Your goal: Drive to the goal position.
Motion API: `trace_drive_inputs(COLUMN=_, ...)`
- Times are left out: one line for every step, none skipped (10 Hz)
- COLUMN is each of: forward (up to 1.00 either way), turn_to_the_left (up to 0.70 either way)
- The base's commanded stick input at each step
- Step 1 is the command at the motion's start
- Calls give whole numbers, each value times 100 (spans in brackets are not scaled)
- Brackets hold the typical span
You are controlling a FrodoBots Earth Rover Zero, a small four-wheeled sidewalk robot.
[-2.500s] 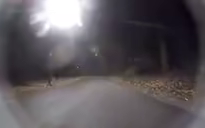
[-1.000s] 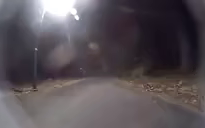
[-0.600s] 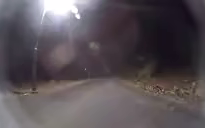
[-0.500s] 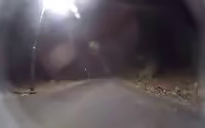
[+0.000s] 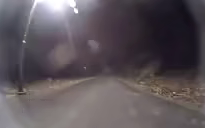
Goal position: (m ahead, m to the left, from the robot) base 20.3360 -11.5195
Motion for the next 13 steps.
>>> trace_drive_inputs(forward=100, turn_to_the_left=0)
trace_drive_inputs(forward=100, turn_to_the_left=0)
trace_drive_inputs(forward=100, turn_to_the_left=0)
trace_drive_inputs(forward=100, turn_to_the_left=0)
trace_drive_inputs(forward=100, turn_to_the_left=0)
trace_drive_inputs(forward=100, turn_to_the_left=0)
trace_drive_inputs(forward=100, turn_to_the_left=0)
trace_drive_inputs(forward=100, turn_to_the_left=0)
trace_drive_inputs(forward=100, turn_to_the_left=0)
trace_drive_inputs(forward=100, turn_to_the_left=0)
trace_drive_inputs(forward=100, turn_to_the_left=0)
trace_drive_inputs(forward=100, turn_to_the_left=0)
trace_drive_inputs(forward=100, turn_to_the_left=0)
